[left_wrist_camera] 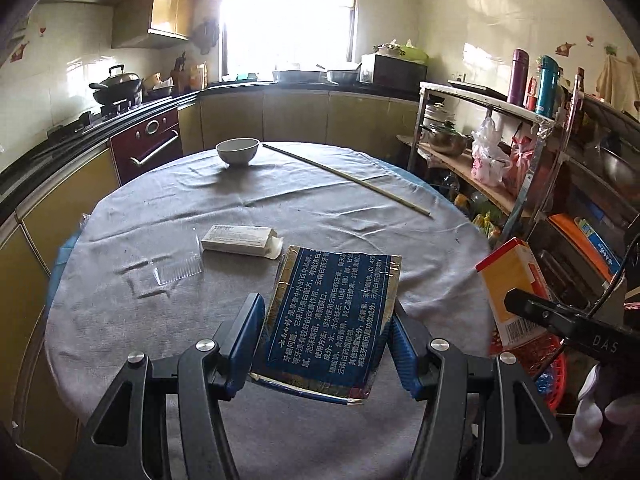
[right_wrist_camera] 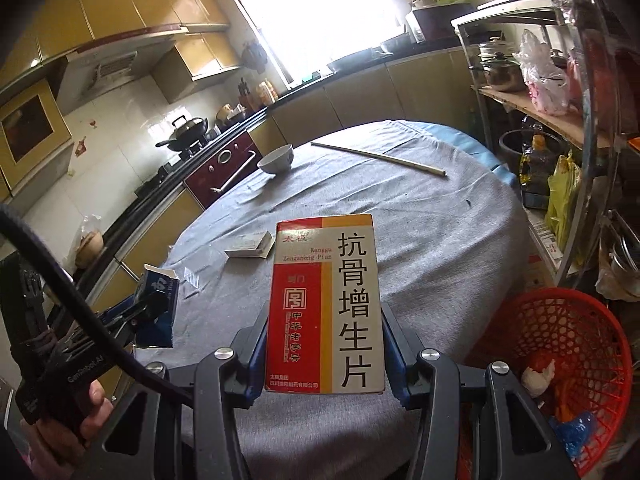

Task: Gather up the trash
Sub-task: 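Carry the packet with the left tool to the red basket while the right tool carries the box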

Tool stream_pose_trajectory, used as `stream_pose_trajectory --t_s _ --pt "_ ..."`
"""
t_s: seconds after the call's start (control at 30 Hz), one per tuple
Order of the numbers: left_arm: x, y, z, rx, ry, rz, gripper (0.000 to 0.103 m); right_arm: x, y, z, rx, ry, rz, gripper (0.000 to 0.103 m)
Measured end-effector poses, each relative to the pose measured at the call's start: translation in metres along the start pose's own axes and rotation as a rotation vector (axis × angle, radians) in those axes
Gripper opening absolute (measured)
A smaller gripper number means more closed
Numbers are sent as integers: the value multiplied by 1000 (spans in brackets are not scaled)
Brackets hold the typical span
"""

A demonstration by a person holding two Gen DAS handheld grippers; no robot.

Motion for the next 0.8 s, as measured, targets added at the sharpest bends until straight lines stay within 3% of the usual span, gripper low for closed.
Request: stream_pose_trajectory --t_s 0.47,0.8 --pt "11 17 -48 38 -64 3 61 7 39 -23 11 -43 -58 51" --pt "21 16 -90 87 -149 15 61 18 75 -67 81 -97 -111 51"
Point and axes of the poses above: each gripper's, at about its wrist camera, not at the fingertips, and y roughly against the way its jaws point, z to its left, x to its underside, the point moved 4 cm from there along -y, roughly the way its jaws point, and after that the axes turned 10 degrees about -x, right-handed, at the moved point
